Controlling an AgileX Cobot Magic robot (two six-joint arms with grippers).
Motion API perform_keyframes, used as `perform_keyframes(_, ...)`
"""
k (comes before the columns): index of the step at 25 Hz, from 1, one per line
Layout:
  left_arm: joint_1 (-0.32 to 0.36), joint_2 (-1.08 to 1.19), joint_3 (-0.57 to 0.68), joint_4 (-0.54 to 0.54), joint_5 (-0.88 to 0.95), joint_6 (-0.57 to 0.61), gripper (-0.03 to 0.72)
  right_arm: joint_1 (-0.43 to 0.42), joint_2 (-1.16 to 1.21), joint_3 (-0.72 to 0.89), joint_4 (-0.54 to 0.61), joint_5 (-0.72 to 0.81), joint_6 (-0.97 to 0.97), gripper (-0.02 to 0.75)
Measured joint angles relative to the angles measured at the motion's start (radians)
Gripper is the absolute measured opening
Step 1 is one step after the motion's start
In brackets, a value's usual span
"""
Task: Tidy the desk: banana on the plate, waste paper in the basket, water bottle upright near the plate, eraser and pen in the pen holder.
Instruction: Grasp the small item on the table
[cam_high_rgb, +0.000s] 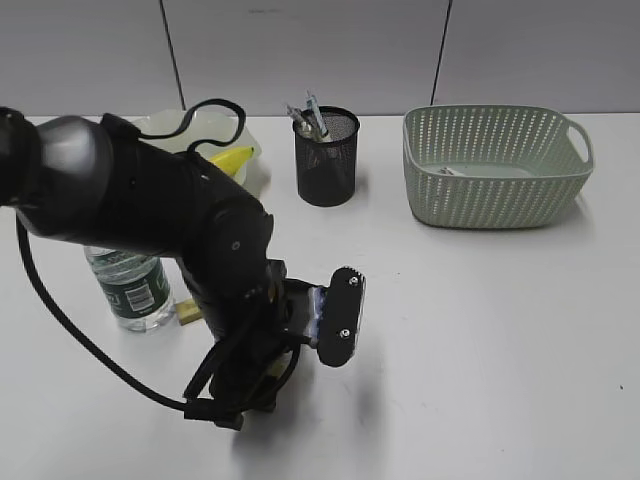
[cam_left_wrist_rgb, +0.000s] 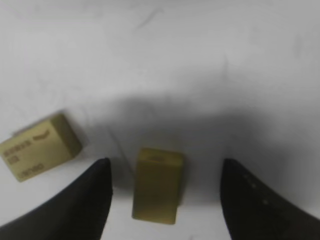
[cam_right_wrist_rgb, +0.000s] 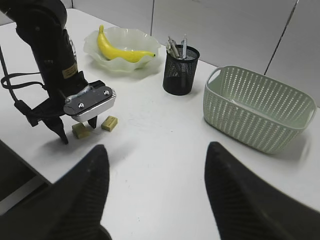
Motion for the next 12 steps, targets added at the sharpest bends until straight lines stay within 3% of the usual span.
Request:
perform_keyframes(8, 0.000, 0.014, -0.009, 0.003, 0.006, 0.000, 0.402, 0.000, 0.000, 0.000, 0.000, 0.002, 0.000, 0.482)
perform_keyframes(9, 0.000, 0.014, -0.010, 0.003, 0.014, 0.000, 0.370, 0.000, 0.000, 0.000, 0.000, 0.002, 0.000, 0.482)
perform_keyframes(12, 0.000, 0.016, -0.016, 0.003, 0.057, -0.001, 0.181, 0.000, 0.000, 0.000, 0.000, 0.003, 0.000, 0.482)
